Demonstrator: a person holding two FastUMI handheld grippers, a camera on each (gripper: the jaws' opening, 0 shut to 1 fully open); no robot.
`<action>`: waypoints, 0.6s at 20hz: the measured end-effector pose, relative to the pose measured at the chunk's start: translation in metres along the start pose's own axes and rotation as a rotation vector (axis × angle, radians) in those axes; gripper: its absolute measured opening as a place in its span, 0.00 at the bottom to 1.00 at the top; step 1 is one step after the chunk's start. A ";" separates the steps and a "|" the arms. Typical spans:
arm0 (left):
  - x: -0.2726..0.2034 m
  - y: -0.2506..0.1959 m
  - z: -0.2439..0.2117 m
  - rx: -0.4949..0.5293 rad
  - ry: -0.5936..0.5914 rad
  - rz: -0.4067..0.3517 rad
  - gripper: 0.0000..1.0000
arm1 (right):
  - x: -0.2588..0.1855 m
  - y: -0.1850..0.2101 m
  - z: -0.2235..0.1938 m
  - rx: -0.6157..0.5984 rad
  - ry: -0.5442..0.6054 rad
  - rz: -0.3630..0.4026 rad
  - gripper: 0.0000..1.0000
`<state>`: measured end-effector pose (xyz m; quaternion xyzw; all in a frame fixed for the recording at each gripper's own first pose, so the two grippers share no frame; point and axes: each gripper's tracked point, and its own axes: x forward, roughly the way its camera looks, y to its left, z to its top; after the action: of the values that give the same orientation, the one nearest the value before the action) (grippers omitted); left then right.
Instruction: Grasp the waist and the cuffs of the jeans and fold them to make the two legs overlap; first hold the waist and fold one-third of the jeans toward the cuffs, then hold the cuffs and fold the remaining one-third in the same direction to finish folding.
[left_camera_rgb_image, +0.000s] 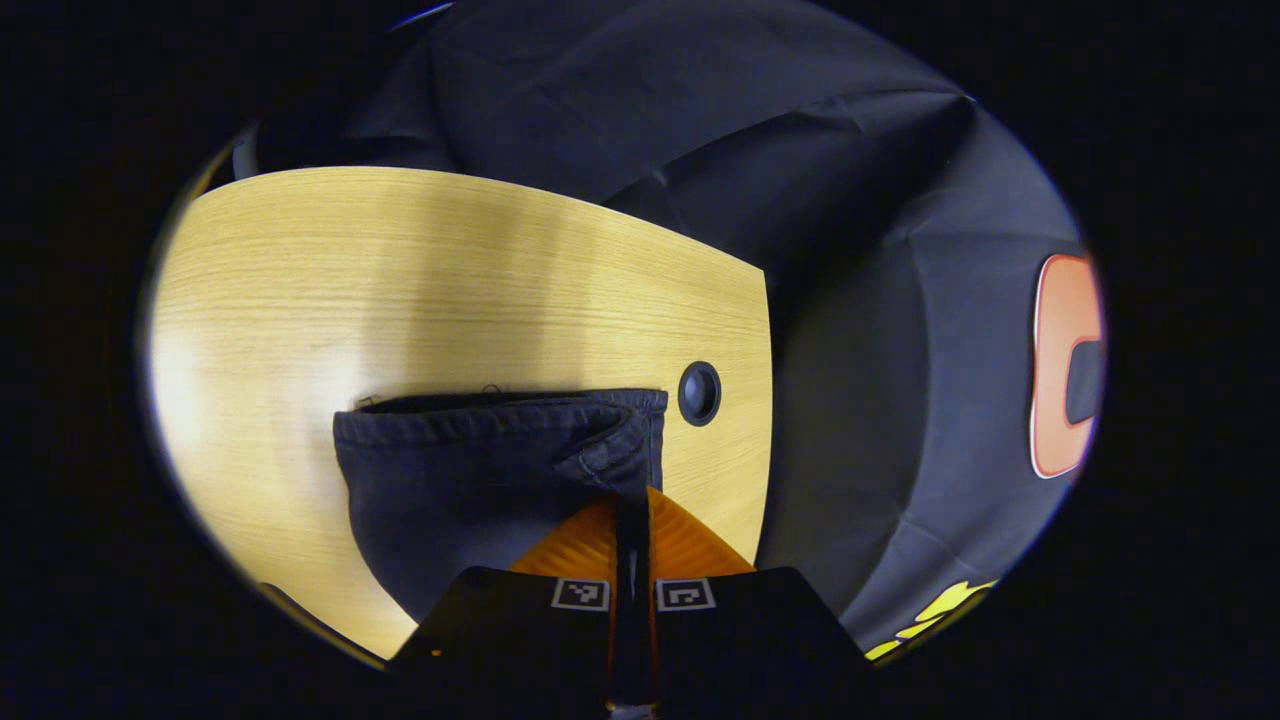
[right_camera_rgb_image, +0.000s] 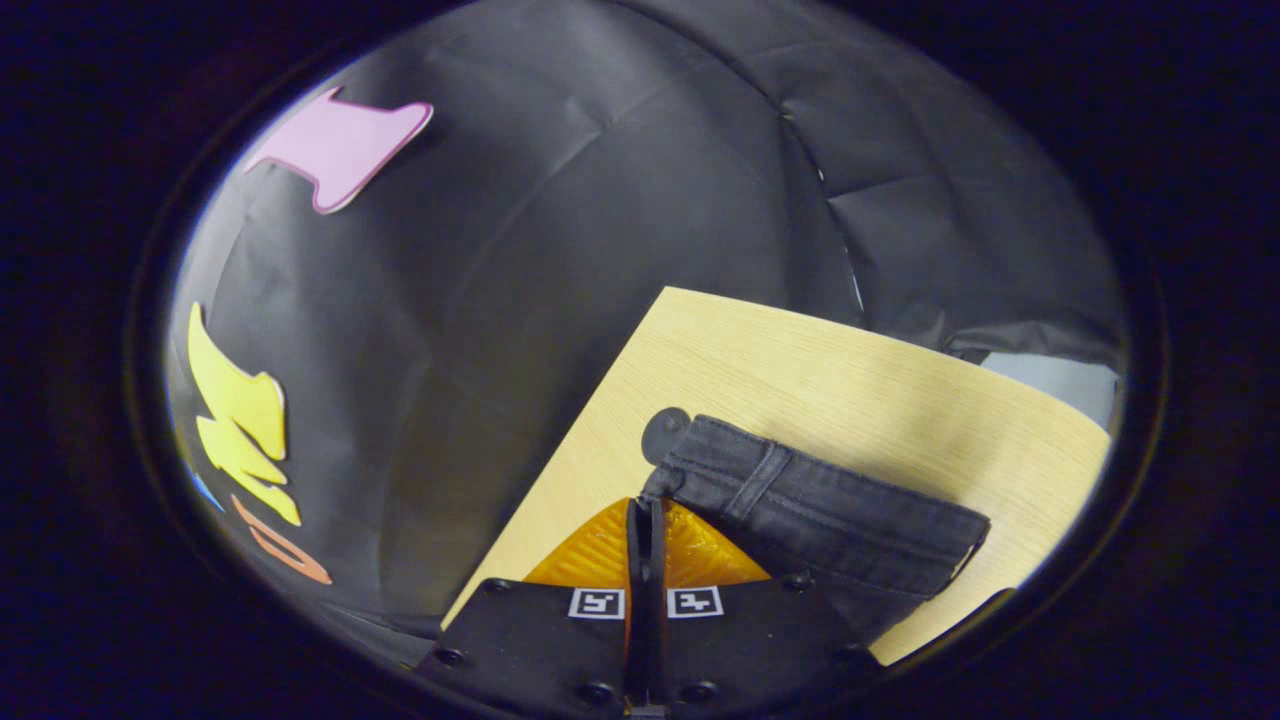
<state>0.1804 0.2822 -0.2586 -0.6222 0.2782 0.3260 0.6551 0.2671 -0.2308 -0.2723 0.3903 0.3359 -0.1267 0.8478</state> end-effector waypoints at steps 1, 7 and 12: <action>0.000 0.002 -0.001 0.014 -0.008 0.005 0.04 | 0.001 0.000 -0.002 -0.014 -0.006 -0.007 0.00; -0.003 -0.008 0.015 0.161 -0.113 0.000 0.67 | 0.013 0.025 -0.008 -0.031 -0.004 0.046 0.60; -0.052 -0.034 0.031 0.443 -0.251 -0.073 0.99 | -0.023 0.058 -0.020 -0.146 -0.006 0.112 0.98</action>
<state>0.1727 0.3087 -0.1949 -0.4278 0.2366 0.3079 0.8162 0.2679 -0.1788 -0.2327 0.3452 0.3194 -0.0555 0.8808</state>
